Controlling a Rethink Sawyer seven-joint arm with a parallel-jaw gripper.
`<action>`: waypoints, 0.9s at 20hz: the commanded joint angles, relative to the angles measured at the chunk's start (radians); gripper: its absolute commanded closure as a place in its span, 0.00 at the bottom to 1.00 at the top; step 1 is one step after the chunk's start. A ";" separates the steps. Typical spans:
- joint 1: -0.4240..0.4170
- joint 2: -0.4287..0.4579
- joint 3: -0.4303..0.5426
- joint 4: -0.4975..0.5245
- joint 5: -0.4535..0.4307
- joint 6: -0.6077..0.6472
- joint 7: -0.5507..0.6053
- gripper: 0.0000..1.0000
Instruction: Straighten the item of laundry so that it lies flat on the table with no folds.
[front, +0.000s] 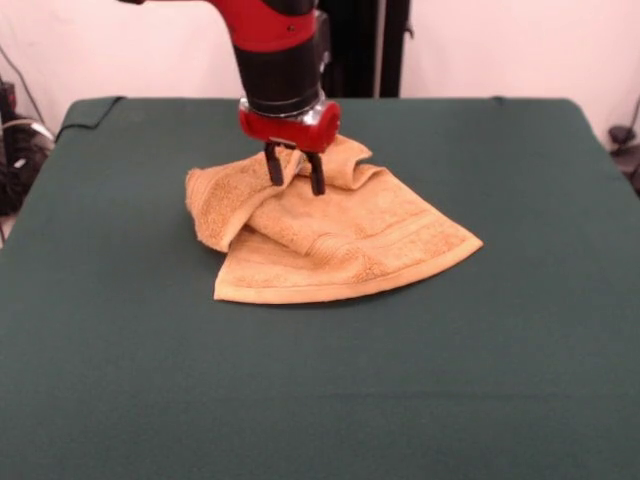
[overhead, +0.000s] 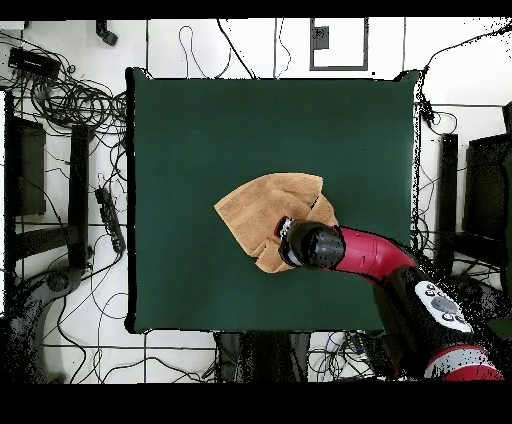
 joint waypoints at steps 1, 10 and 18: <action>0.053 0.027 0.033 -0.053 -0.020 -0.022 0.036 0.00; 0.001 -0.067 0.025 -0.006 -0.032 0.084 -0.034 0.00; -0.014 -0.110 0.006 -0.005 -0.048 0.154 -0.069 0.00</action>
